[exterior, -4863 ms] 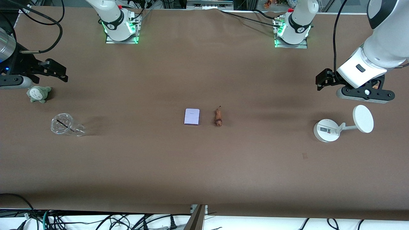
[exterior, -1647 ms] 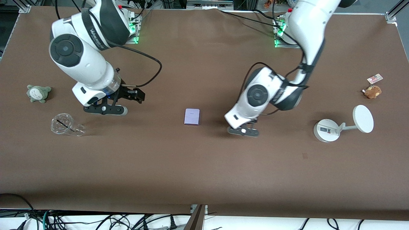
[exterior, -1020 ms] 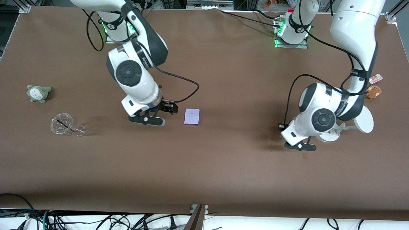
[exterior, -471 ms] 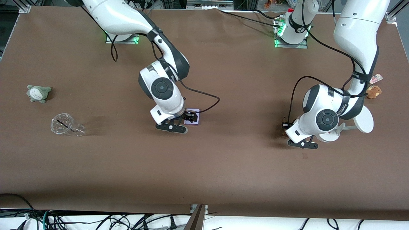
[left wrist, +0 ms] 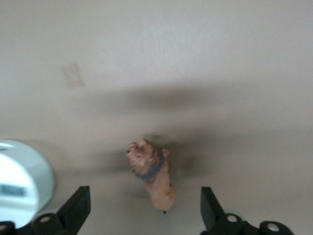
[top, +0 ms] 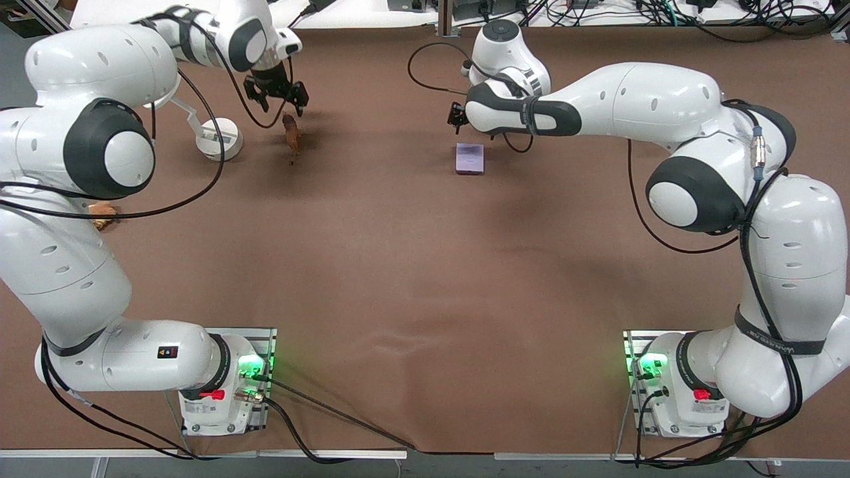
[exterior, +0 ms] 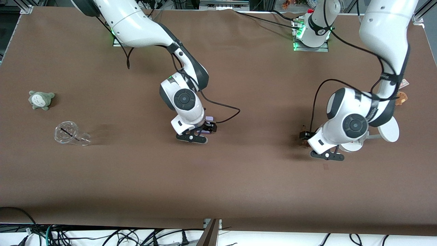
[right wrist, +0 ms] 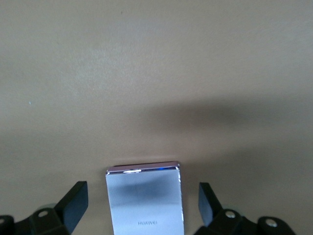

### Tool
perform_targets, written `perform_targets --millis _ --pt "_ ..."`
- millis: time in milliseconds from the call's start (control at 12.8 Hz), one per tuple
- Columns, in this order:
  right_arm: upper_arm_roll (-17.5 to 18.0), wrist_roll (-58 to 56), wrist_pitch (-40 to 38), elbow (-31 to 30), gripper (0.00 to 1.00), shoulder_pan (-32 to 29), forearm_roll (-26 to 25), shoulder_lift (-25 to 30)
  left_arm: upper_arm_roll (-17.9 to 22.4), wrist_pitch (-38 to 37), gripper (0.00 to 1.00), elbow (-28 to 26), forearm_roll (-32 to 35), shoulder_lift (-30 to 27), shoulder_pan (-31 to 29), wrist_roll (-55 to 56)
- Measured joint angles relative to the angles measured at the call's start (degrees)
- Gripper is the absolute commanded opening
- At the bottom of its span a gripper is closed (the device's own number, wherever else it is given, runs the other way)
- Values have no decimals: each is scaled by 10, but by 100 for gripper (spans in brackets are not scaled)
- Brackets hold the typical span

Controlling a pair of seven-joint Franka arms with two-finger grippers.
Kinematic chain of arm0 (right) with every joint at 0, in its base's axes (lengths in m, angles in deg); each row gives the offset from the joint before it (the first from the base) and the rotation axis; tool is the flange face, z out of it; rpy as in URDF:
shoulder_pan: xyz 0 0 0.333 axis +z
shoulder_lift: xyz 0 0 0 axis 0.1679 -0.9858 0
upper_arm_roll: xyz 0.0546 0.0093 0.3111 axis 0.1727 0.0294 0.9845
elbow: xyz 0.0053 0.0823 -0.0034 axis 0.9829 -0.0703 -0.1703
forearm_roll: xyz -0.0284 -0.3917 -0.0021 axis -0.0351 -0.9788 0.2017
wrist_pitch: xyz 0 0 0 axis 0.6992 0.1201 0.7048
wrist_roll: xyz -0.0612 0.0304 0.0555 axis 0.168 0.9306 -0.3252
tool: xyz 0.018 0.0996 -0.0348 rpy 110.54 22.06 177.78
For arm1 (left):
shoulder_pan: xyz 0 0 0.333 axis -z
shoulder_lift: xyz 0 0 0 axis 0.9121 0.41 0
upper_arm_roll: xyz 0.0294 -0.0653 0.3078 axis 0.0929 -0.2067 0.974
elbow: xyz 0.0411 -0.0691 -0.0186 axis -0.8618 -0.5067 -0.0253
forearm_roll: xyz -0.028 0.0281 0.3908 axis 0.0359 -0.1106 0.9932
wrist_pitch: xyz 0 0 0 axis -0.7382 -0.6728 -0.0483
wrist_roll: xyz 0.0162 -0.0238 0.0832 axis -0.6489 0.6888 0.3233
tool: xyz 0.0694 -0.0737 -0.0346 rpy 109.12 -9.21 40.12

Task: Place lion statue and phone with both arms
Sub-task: 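Carry the lion toward the lamp while the right gripper grasps the phone, then set the lion by the lamp while the right gripper lifts the phone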

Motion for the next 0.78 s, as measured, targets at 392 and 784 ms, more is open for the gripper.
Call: perform_targets --millis 392,784 --pt "0 -5 32 1 100 8 -30 -34 -6 -164 100 106 0 -104 -1 0" --pt "-1 -22 39 4 74 15 -41 -47 13 -210 100 164 -16 -163 -9 0"
